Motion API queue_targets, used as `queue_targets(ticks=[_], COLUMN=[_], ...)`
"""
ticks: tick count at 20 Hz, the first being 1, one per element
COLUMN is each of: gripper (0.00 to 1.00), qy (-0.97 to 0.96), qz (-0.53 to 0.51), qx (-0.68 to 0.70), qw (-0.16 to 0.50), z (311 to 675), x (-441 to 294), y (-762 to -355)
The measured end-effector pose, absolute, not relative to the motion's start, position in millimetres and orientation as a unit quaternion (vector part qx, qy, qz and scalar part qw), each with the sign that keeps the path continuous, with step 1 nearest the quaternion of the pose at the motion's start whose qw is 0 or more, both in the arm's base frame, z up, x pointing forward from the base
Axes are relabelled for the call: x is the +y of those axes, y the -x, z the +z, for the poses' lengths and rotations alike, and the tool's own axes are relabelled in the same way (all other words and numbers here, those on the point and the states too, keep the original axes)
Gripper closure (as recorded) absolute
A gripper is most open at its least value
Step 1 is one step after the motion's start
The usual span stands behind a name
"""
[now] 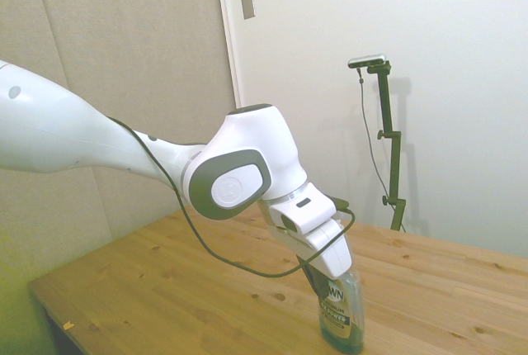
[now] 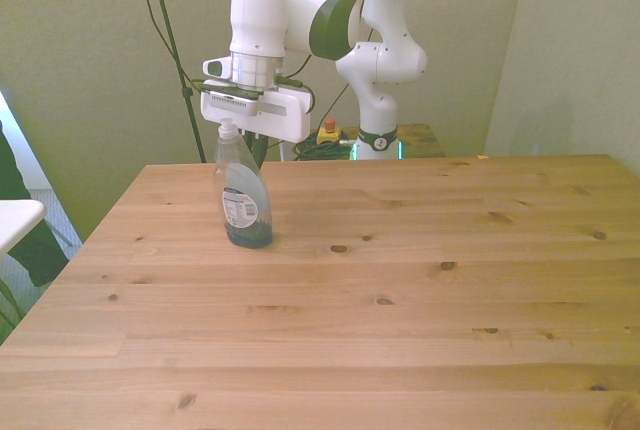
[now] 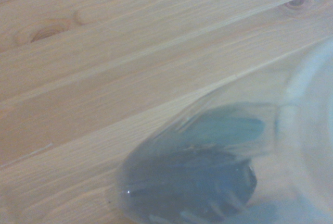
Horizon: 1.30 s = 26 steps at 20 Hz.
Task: Knock down the dish soap
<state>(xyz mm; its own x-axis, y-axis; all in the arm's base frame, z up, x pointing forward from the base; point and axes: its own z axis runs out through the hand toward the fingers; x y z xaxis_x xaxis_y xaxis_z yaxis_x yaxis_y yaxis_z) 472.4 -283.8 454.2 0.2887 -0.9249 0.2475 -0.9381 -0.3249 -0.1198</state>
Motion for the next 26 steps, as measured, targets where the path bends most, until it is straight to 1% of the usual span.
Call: queue_targets(ticks=[6,16,21,26], gripper=[1.0,1.0,1.0,1.0], qy=[-0.788,-0.754,-0.735,-0.715], qz=[0.161,0.2,0.22,0.234], qx=[-0.593,-0.626,-0.641,-0.659], qw=[0.021,0.013,0.001,-0.003], z=[472,485,493,486], x=[-295,-331,-341,-354], y=[-510,-583,-603,-621])
